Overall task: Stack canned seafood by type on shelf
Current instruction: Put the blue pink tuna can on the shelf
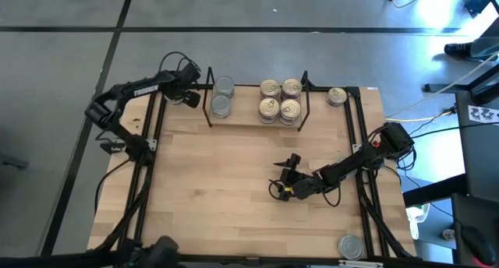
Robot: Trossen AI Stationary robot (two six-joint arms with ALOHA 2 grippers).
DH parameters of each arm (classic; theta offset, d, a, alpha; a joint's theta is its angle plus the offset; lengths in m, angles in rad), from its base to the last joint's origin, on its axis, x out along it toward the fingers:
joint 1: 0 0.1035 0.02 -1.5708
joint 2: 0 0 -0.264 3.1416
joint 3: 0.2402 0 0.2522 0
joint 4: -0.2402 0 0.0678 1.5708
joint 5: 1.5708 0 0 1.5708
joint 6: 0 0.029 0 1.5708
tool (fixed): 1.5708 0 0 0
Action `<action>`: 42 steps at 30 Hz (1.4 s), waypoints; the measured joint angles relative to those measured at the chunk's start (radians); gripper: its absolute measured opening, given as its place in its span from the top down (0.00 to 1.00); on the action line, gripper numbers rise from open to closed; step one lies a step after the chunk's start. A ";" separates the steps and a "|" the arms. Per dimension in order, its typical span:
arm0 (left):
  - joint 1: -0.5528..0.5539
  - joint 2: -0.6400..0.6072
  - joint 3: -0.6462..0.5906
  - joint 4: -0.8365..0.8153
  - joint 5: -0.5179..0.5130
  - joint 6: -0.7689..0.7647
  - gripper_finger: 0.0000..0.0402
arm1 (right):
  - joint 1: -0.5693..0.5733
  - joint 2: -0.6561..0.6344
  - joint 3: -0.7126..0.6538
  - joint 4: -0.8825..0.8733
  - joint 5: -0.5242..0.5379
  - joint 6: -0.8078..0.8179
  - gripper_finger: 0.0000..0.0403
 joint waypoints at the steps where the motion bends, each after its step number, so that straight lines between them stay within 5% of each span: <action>1: 0.007 0.014 0.000 0.015 0.000 0.008 0.36 | 0.000 0.000 0.000 0.000 0.000 0.000 0.22; 26: 0.004 0.069 0.000 0.116 -0.171 0.120 0.36 | 0.000 0.000 0.000 -0.002 0.004 0.014 0.22; 42: 0.001 0.173 0.005 0.100 -0.222 0.282 0.56 | 0.000 0.000 0.000 -0.008 0.018 0.014 0.22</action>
